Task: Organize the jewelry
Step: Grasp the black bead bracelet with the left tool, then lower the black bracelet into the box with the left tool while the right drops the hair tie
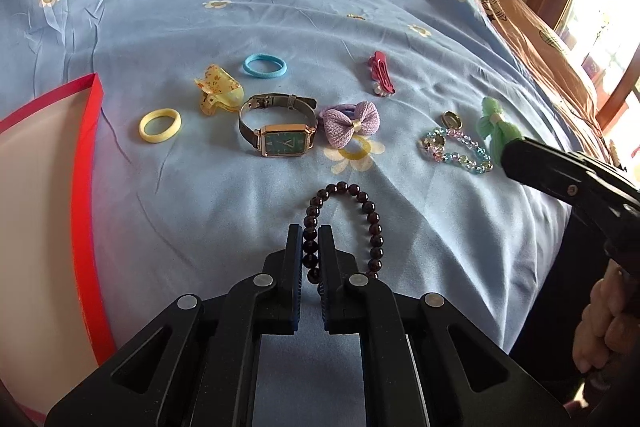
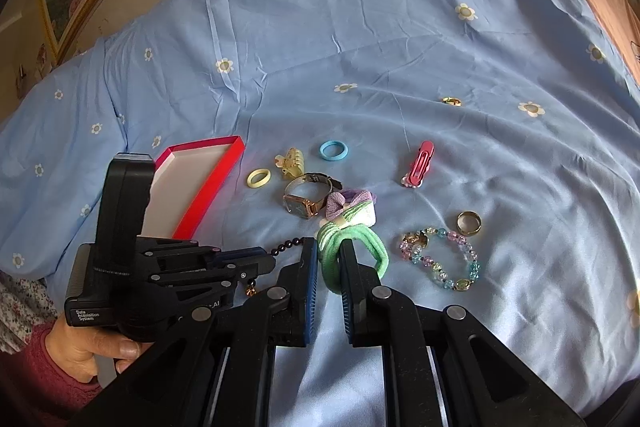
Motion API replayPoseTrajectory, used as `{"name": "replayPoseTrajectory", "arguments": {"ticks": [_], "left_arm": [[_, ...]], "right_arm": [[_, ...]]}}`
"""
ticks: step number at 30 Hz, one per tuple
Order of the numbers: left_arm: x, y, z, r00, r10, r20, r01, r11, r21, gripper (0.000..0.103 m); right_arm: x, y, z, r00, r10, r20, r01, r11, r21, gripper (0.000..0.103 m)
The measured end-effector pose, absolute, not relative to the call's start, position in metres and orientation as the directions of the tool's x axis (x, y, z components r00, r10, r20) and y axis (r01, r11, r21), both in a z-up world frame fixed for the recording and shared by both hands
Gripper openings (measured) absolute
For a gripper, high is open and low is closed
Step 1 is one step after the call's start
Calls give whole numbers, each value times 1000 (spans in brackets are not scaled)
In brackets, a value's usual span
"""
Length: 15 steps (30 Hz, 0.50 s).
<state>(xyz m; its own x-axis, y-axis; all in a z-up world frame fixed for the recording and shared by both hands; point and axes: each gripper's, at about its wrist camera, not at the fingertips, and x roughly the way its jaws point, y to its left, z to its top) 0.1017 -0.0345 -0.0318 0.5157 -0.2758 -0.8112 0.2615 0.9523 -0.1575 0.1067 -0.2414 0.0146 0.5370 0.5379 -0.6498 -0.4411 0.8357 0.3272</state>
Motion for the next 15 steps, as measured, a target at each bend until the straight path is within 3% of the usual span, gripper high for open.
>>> {"name": "replayPoseTrajectory", "arguments": {"ticks": [15], "left_arm": [[58, 47, 29, 668, -248, -701, 121, 966, -227, 6]], "right_arm": [[104, -185, 23, 464, 607, -645, -545, 769, 333, 10]]}}
